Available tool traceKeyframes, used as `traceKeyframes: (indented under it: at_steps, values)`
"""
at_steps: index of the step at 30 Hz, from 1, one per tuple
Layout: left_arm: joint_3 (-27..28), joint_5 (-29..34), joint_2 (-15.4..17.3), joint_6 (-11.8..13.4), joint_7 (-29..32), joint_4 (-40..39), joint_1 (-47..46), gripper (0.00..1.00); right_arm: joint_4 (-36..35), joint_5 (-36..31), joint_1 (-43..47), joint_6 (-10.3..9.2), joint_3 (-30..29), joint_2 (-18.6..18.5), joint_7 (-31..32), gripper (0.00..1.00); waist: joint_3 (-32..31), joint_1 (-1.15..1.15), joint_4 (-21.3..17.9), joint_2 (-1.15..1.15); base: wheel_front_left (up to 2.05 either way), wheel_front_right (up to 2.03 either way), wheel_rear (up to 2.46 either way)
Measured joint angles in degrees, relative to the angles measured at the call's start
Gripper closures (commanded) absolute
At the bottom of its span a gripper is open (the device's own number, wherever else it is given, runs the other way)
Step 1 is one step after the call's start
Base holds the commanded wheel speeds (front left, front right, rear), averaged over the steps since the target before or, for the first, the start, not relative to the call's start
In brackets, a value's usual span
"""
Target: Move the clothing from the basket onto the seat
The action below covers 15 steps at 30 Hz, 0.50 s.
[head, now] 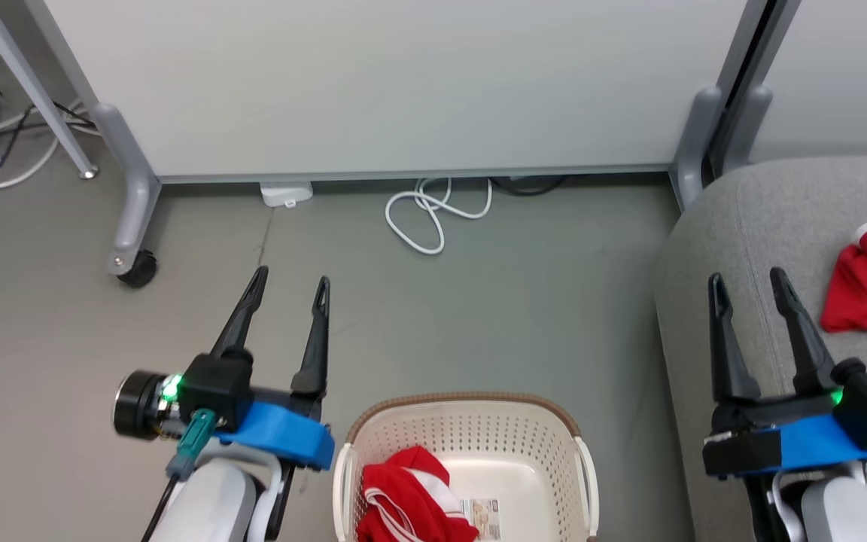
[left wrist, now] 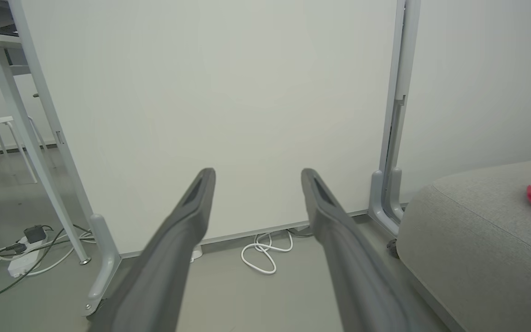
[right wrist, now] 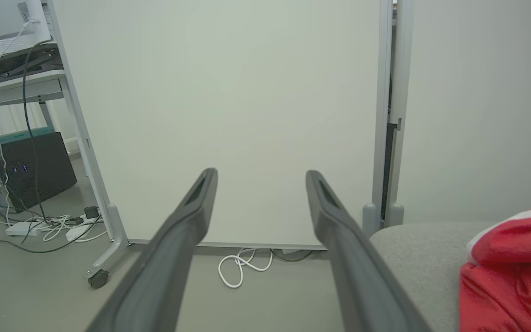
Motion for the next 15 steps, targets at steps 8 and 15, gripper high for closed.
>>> traceKeyframes:
  at_steps: [8,15]
  values:
    - [5.44,1.92,-0.44,-0.49,0.0,-0.89,6.92,0.0,-2.37,0.9,5.81,0.0,1.67,0.35,0.0,0.0,-4.28,0.0,0.66,0.0,0.0,0.0,0.0]
    - [9.65,3.41,-0.47,-1.1,-0.01,-3.04,10.77,0.0,-3.88,1.79,9.7,0.0,2.56,0.4,0.0,0.0,-6.0,0.01,0.46,0.0,0.0,0.0,0.0]
